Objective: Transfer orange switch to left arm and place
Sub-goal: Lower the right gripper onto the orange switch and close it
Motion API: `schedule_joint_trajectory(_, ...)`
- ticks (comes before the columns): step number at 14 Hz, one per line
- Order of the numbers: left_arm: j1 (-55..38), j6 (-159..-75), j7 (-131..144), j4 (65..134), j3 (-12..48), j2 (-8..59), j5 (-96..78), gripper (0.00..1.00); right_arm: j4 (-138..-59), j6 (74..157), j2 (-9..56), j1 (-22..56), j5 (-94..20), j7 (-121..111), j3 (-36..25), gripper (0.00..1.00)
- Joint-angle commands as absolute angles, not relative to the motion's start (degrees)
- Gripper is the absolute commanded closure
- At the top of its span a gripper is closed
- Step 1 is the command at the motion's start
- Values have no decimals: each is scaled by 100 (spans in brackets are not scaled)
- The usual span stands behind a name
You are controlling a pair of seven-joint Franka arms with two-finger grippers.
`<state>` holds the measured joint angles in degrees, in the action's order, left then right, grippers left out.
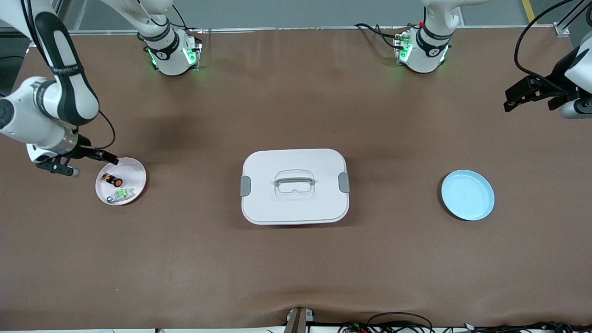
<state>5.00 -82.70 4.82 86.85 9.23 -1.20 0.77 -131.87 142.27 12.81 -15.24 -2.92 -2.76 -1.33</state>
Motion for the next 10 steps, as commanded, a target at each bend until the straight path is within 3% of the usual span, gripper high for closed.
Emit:
schedule_joint_trajectory(1,475,-8244,387,8613,940,-105,193,0,-12938,14484,1756,-1705,-369,-316,-44,0)
schedule_joint_trajectory(10,457,-8244,387,8613,949,-105,185,0,-12375,14537,2373,-1679,-888,-316,-44,0)
